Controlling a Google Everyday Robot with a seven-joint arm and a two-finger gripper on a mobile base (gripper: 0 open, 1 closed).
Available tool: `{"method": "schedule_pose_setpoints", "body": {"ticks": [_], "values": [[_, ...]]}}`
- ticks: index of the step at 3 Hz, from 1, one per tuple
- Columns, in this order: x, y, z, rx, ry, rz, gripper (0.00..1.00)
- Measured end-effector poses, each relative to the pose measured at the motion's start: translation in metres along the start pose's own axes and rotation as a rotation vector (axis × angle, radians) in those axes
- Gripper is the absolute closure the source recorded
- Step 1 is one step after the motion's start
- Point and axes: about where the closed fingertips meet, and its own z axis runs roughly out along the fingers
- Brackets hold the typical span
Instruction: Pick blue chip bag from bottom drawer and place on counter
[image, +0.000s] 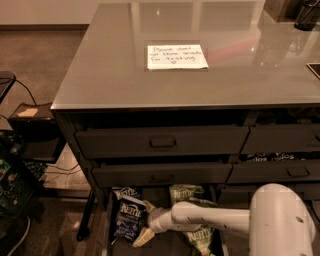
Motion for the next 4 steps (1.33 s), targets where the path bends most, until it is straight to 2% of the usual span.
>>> {"method": "schedule_pose_setpoints", "body": {"ticks": [2, 4], "values": [[0.023, -0.036, 0.028, 0.043, 0.050, -0.015, 0.00], [0.043, -0.063, 0.054, 0.032, 0.090, -0.002, 0.00]]}}
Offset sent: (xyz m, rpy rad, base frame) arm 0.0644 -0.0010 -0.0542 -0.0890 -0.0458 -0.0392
